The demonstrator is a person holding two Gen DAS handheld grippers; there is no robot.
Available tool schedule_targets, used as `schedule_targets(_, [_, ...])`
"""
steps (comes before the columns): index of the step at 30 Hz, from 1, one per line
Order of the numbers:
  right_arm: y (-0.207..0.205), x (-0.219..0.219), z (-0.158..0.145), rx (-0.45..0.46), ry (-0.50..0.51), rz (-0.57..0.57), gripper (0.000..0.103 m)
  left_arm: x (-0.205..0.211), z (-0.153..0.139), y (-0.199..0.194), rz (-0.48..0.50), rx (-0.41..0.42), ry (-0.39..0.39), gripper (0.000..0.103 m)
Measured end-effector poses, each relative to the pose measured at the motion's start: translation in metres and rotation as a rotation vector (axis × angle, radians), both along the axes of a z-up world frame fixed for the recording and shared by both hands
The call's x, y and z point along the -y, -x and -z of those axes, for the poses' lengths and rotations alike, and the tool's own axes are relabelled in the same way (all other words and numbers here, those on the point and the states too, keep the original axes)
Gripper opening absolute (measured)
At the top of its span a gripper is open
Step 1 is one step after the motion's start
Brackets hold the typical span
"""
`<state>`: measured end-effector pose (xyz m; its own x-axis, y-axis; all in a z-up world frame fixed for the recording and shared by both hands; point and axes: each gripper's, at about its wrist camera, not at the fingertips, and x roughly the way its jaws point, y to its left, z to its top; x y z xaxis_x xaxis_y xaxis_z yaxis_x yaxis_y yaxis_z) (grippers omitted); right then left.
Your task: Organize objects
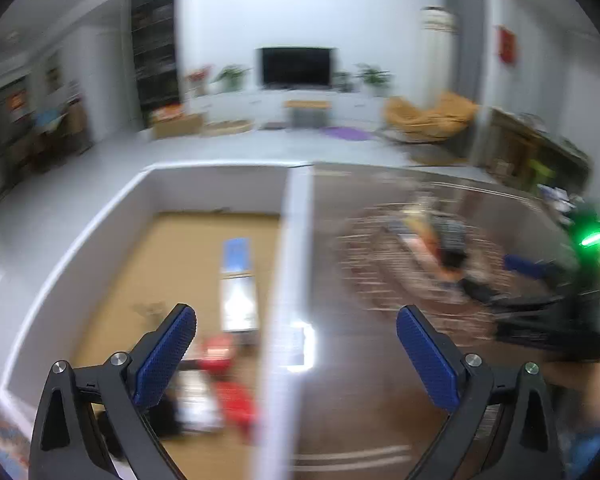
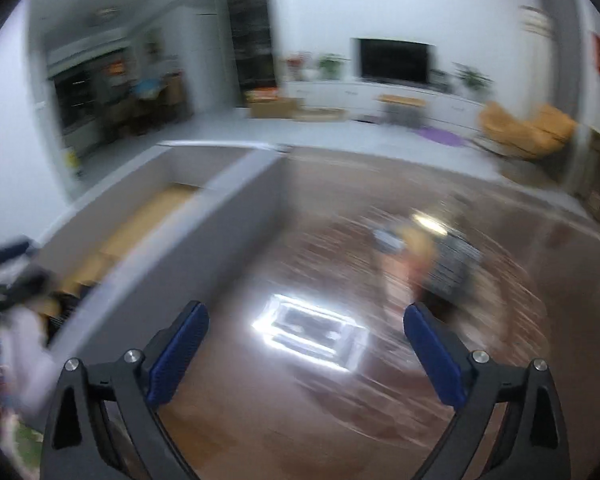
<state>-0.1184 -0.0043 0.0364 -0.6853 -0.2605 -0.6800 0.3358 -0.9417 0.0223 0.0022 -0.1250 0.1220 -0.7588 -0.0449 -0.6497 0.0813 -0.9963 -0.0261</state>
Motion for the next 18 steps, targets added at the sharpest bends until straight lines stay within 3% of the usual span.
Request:
schedule_targets(3, [0.004, -0.065, 0.036, 0.056, -0.093, 0.149, 0.099, -0.060, 0.000, -0.001, 0.139, -0.008, -0.067, 0.102])
schedule_targets(5, [0.014, -0.102, 0.059, 0.127, -0.113, 0.234, 0.099, -0.093, 0.017, 0.007, 0.207, 0.041, -0.126, 0.102])
schedule_targets(7, [0.023, -0.129, 0.075, 0.186, -0.104, 0.290, 0.098, -0.120, 0.041, 0.019, 0.229, 0.097, -0.129, 0.102])
schedule_targets(12, [0.035, -0.161, 0.092, 0.215, -0.072, 0.333, 0.099, -0.150, 0.104, 0.071, 0.160, 0.174, -0.006, 0.102])
schedule_targets(18, [0.059, -0.154, 0.091, 0.194, -0.075, 0.316, 0.103, -0.138, 0.149, 0.125, 0.011, 0.226, 0.000, 0.102])
